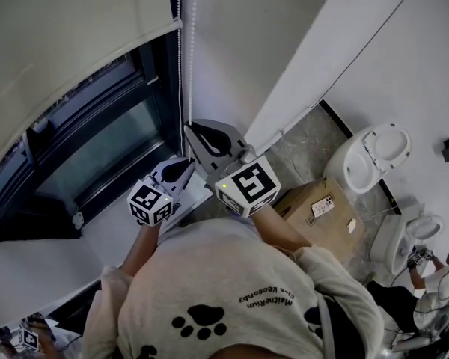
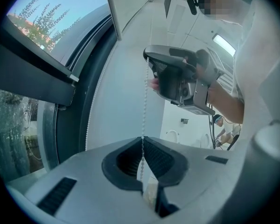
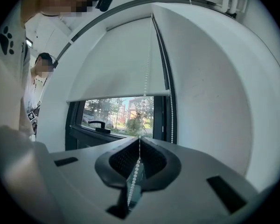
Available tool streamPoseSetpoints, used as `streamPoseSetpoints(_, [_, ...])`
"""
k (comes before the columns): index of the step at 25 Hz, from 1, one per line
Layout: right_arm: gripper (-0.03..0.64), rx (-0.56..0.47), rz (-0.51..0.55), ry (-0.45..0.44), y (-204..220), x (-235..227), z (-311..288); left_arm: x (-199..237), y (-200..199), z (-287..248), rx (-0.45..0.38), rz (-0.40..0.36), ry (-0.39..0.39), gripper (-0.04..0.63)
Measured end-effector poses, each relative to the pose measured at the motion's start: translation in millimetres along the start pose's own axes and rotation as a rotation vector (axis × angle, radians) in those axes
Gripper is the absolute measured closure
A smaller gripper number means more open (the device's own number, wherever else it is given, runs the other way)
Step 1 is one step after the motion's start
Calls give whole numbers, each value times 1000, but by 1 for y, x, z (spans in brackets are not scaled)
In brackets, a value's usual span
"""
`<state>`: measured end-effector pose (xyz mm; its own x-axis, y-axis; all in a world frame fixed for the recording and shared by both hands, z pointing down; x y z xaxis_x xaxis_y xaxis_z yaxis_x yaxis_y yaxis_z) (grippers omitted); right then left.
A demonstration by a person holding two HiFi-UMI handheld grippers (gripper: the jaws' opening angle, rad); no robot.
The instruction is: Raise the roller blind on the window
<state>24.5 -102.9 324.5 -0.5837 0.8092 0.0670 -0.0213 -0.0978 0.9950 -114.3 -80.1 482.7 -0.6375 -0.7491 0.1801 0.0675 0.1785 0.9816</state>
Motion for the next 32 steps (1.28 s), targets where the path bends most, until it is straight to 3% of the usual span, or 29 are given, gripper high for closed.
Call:
streamPoseSetpoints(12, [606, 59, -13, -6, 39, 1, 1, 7, 37, 1, 62, 33, -33, 578])
streamPoseSetpoints(18, [606, 53, -27, -7, 39, 1, 1, 0, 42, 0, 96, 5, 2, 571])
streamPoseSetpoints(20, [606, 52, -29, -6, 40, -1, 1, -3, 42, 3, 90, 31, 16, 526])
streamPoseSetpoints(22, [606, 53, -29, -9, 40, -1, 0, -3, 34, 8, 48, 75, 15, 485])
streamPoseSetpoints(25, [606, 61, -32, -15, 43, -2, -1, 1, 10, 19, -13, 100, -12, 482])
streamPoseSetpoints(32, [606, 57, -31, -19, 44, -3, -2, 6, -80, 38, -148, 13, -66, 485])
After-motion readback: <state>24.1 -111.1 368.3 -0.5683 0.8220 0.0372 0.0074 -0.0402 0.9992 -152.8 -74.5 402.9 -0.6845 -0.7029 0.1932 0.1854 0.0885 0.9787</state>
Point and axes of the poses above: the fingertips, and each gripper's own axes: z backward along the fingers, x to its left, y out of its underside, the point moved 10 cm from there along z, backward along the fingers, and after that the axes turned 2 degrees about -x, right-handed, at the moved point
